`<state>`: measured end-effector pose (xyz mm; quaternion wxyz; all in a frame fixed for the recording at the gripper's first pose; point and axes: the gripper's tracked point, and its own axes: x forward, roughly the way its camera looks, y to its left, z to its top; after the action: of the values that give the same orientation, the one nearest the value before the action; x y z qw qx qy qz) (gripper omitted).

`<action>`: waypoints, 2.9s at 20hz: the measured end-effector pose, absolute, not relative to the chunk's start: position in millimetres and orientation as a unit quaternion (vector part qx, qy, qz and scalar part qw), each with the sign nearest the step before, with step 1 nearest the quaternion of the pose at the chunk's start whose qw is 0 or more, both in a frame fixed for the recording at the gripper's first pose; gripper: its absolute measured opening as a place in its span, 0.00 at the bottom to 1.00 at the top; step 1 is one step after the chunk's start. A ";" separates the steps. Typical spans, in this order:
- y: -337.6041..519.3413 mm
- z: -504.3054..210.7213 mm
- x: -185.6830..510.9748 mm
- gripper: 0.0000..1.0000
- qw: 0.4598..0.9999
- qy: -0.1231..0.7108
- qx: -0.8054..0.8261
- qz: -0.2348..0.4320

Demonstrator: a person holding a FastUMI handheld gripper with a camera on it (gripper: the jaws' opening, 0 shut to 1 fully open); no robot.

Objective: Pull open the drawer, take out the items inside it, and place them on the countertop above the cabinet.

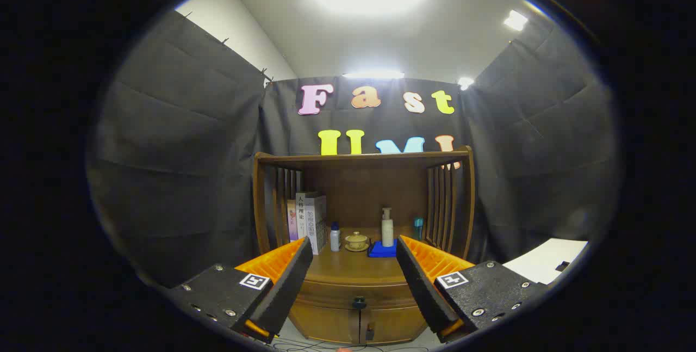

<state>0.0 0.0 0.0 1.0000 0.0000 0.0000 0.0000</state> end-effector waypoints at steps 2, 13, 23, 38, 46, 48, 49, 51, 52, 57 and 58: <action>4.0 -2.4 0.5 0.96 1.000 0.002 -0.005 0.002; 13.3 -11.8 3.2 0.96 1.000 0.013 -0.017 0.013; 16.1 -21.0 7.3 0.96 1.000 0.022 -0.009 0.018; 15.5 -120.9 65.0 0.96 0.996 0.067 -0.052 0.020; 11.5 -223.5 105.1 0.95 0.990 0.123 -0.066 -0.030; 0.4 -246.9 112.8 0.95 0.987 0.137 -0.073 -0.043; -4.1 -260.8 117.2 0.95 0.985 0.145 -0.074 -0.049; -10.0 -284.1 124.7 0.95 0.983 0.163 -0.068 -0.055; -14.8 -294.1 128.3 0.95 0.982 0.169 -0.064 -0.058; -25.1 -338.7 141.4 0.92 0.977 0.200 -0.030 -0.060; -25.2 -343.5 144.0 0.91 0.977 0.204 -0.020 -0.058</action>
<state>144.0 -25.2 -343.5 0.9770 -0.0201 0.2044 -0.0581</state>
